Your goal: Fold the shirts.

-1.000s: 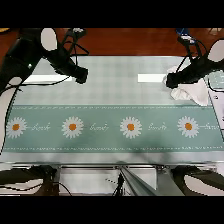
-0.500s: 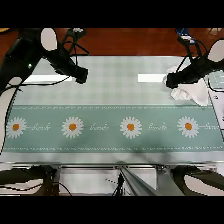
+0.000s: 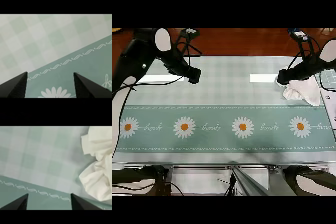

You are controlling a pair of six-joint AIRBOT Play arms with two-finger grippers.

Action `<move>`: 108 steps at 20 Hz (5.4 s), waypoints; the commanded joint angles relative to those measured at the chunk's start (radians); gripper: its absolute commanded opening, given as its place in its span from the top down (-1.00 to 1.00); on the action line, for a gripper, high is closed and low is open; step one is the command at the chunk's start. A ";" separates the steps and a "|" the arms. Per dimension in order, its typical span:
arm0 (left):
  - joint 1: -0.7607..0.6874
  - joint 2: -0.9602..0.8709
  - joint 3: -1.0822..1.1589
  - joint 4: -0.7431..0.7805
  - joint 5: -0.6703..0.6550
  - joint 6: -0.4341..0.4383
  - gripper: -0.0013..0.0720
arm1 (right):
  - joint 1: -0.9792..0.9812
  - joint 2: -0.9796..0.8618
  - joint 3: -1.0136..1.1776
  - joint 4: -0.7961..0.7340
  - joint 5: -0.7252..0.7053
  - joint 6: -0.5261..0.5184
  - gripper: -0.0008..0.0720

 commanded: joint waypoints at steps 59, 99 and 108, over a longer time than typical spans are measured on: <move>0.000 0.406 0.103 0.053 -0.135 -0.008 -0.97 | 0.342 0.280 -0.001 0.348 -0.134 -0.063 0.88; 0.146 -0.016 -0.809 -1.003 0.400 0.459 -0.06 | -0.566 0.017 -0.087 0.447 0.155 -0.164 -0.50; 0.147 -0.035 -0.794 -1.059 0.335 0.472 0.89 | -0.565 0.017 -0.385 0.603 0.021 -0.199 -0.55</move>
